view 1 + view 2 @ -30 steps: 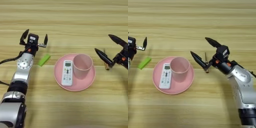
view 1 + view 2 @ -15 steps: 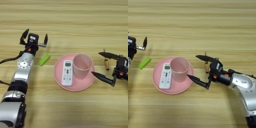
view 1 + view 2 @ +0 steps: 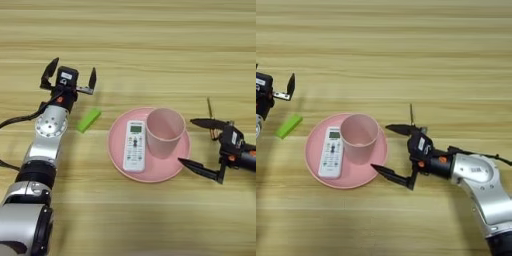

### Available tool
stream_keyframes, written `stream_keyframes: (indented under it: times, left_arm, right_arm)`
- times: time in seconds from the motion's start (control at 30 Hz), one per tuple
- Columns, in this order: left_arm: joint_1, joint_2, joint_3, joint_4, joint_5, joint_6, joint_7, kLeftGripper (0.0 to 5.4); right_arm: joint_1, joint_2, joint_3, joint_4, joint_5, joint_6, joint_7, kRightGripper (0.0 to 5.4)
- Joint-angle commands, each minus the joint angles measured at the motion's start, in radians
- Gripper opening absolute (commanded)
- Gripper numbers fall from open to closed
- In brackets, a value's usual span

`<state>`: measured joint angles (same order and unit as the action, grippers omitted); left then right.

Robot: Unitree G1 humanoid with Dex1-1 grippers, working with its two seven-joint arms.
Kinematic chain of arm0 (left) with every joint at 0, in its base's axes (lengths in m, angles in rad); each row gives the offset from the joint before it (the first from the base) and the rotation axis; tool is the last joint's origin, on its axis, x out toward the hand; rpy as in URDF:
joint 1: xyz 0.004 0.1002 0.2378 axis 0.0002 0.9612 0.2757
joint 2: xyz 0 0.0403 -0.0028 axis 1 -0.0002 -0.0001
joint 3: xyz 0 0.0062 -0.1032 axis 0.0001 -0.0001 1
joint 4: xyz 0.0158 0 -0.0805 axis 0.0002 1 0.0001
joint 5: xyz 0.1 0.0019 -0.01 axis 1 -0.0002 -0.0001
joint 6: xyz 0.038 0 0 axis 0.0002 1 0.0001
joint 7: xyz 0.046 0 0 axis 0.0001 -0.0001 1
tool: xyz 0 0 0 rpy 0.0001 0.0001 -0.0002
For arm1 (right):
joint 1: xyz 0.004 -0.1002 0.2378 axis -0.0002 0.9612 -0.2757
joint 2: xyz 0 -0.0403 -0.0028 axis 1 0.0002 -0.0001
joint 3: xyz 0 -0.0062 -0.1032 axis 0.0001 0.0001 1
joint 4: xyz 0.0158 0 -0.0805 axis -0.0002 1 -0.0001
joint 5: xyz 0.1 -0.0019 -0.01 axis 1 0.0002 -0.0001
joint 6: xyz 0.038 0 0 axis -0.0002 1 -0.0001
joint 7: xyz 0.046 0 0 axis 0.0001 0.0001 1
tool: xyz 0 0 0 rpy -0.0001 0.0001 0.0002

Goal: Move the objects on the table

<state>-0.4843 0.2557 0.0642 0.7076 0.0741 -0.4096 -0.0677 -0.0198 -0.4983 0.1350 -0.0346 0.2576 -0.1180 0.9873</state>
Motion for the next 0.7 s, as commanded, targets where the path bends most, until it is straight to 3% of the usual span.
stream_keyframes:
  times: [0.03,0.7]
  left_arm:
    - [-0.014,0.003,-0.006,0.012,0.007,-0.009,0.004,5.39]
    - [-0.015,-0.005,-0.016,0.012,0.012,-0.010,0.016,5.39]
  right_arm:
    - [-0.036,0.040,0.022,0.011,-0.007,0.008,-0.026,5.40]
    - [-0.093,0.098,0.077,0.084,-0.071,0.001,-0.089,5.40]
